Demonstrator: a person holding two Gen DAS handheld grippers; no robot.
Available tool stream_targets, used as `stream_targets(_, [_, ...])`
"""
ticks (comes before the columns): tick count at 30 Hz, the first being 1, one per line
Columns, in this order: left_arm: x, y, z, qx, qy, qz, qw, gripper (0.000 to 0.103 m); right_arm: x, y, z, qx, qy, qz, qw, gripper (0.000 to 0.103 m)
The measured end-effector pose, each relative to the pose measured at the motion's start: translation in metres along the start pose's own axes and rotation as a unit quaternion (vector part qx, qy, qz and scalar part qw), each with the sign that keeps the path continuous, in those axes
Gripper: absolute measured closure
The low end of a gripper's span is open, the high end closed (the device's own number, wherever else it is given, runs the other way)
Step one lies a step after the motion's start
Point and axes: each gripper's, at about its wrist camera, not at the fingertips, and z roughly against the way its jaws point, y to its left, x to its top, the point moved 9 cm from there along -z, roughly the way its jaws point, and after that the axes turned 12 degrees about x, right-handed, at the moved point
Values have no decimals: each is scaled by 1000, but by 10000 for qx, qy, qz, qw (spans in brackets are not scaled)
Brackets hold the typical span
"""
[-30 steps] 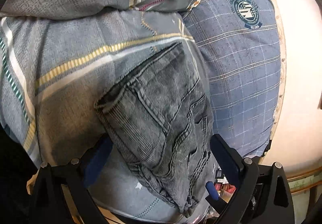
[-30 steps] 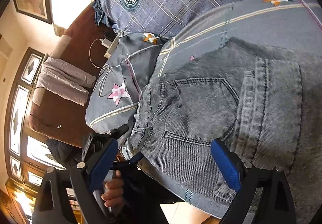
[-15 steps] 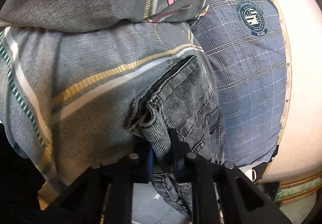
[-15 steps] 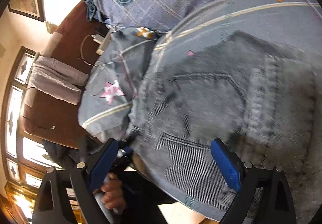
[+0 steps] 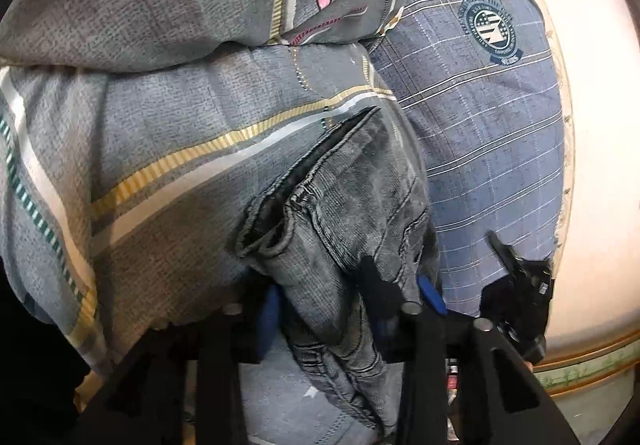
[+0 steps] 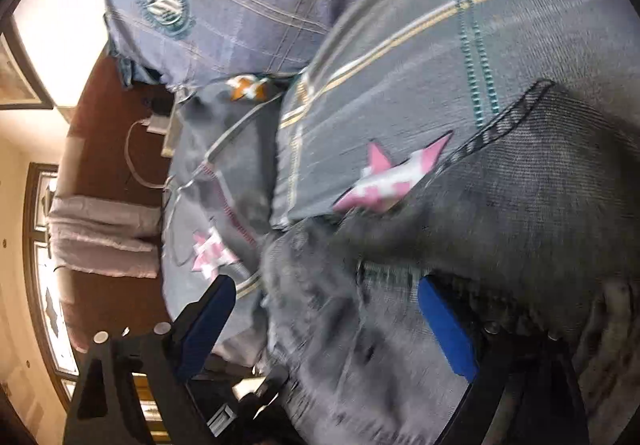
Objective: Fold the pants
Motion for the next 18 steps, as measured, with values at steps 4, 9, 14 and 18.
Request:
stream_targets(4, [-2, -6, 1, 22, -53, -83, 9999, 53, 4, 45, 2, 375, -45, 505, 9980, 9])
stream_targets(9, [-1, -10, -1, 215, -168, -264, 9993, 79, 7, -4, -41, -22, 370, 36, 9993, 11])
stream_targets(14, [-1, -8, -2, 376, -255, -306, 9985, 91, -1, 24, -30, 248, 181, 293, 9991, 12])
stream_targets(18, [-2, -13, 2, 462, -347, -423, 9974, 92, -3, 40, -42, 224, 256, 792, 9963, 12])
